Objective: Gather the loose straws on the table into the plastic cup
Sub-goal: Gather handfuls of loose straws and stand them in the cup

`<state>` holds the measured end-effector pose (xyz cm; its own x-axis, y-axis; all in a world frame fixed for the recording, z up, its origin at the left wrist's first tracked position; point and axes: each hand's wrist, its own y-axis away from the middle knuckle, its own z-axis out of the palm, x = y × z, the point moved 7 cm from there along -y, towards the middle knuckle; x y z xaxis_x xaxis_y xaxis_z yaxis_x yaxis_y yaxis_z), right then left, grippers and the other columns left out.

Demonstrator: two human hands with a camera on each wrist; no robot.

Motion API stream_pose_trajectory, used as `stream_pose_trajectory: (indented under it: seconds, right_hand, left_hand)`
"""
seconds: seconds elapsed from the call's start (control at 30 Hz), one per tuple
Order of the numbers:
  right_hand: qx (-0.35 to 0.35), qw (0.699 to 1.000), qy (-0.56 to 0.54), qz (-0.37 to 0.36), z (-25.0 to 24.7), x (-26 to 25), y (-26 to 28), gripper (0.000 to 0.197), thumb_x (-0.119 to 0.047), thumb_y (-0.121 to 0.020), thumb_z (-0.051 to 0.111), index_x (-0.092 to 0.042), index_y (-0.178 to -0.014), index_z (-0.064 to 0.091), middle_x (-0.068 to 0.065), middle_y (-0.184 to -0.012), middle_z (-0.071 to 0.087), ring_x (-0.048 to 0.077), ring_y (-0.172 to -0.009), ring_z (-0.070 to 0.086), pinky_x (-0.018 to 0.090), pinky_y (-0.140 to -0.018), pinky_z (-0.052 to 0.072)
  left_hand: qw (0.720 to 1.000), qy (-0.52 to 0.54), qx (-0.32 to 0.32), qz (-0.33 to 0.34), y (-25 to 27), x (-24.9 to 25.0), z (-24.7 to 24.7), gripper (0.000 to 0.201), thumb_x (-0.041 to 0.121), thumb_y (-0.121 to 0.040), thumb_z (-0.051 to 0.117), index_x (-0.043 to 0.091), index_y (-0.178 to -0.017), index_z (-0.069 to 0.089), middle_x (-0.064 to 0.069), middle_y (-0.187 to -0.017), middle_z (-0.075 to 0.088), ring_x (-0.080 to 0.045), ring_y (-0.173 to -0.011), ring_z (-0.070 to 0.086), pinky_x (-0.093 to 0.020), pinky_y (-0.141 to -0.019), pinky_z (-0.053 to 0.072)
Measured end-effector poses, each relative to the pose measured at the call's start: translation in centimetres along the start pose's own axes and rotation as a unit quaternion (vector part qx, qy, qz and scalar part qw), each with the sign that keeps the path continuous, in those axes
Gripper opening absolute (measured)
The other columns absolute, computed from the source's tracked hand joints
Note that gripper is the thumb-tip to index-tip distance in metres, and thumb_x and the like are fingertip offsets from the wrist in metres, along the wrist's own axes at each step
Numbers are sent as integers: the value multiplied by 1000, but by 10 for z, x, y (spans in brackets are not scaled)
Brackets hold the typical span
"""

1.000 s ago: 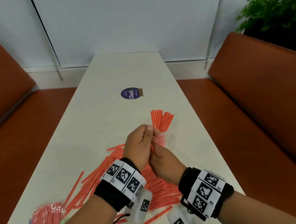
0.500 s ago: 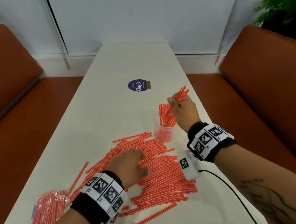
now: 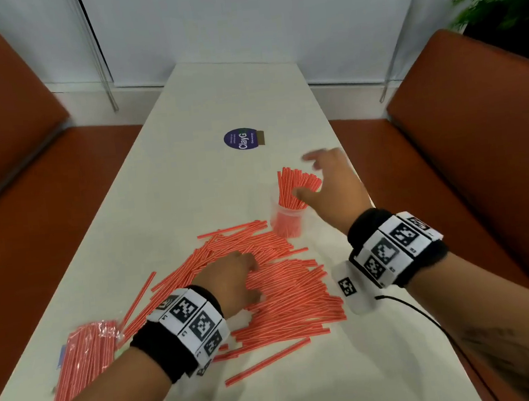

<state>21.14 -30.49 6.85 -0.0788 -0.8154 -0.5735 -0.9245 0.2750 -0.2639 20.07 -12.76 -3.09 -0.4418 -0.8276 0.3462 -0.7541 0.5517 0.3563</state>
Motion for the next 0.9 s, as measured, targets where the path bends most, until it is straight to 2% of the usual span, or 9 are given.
stream_pose_trajectory:
  seconds: [0.07,0.13,0.2,0.3,0.43,0.57,0.7,0.83,0.9]
  right_hand:
    - [-182,980,61,-55,25,-10,25,43,-28,-79,70,-18,-118,55,-4,-106,52,12,-92,52,21,-81,45]
    - [-352,921,137,-92,57,-8,63,56,-37,-75,73,-20,-124,52,-3,-114,55,12,-101,50,28,-93,45]
    - [-425,874,204,-122,81,-1,96,77,-43,-67,77,-22,-132,44,0,-126,49,18,-113,47,36,-99,43]
    - [-423,861,250,-135,102,9,118,82,-37,-62,81,-19,-130,41,2,-124,45,22,-112,46,39,-94,45]
    - [-378,892,213,-128,109,11,119,50,-19,-73,73,-14,-118,52,4,-118,48,24,-106,52,31,-81,41]
    - [-364,902,191,-129,113,6,115,28,-16,-81,64,-11,-108,58,6,-112,52,25,-99,55,29,-74,37]
    - [-346,905,197,-149,118,-1,114,27,-20,-86,60,-9,-110,56,9,-112,55,26,-102,55,31,-78,40]
    - [-359,889,231,-168,124,2,115,40,-29,-82,66,-9,-115,53,10,-116,55,25,-110,48,36,-91,42]
    - [-346,887,250,-176,125,2,115,36,-28,-86,60,-8,-115,53,11,-119,57,28,-112,48,39,-94,40]
  left_hand:
    - [1000,-18,1,5,4,0,0,57,41,-78,67,23,-128,47,1,-129,52,-20,-117,52,-36,-98,45]
    - [999,-37,-11,16,11,2,5,63,43,-75,70,24,-129,45,2,-129,51,-20,-117,51,-35,-98,45]
    - [997,-65,-33,38,17,6,16,74,46,-70,73,22,-133,41,1,-131,48,-20,-118,49,-35,-98,44]
    - [990,-119,-52,55,24,12,36,83,50,-64,76,19,-132,40,0,-127,47,-19,-115,48,-35,-96,45]
    - [989,-132,-28,62,25,16,51,69,39,-70,74,15,-126,43,-4,-122,47,-22,-111,48,-35,-96,45]
    - [991,-119,-10,62,18,19,51,45,21,-83,59,13,-125,46,-9,-123,50,-26,-111,51,-35,-91,45]
    - [992,-112,-3,56,8,20,48,34,10,-83,55,9,-117,51,-11,-115,59,-28,-102,59,-33,-82,47]
    - [991,-125,-11,56,1,20,50,31,9,-85,52,8,-115,54,-12,-112,63,-28,-99,61,-35,-83,51]
    - [988,-148,-10,53,-2,20,51,29,9,-86,49,8,-115,54,-12,-114,62,-28,-101,60,-35,-84,49]
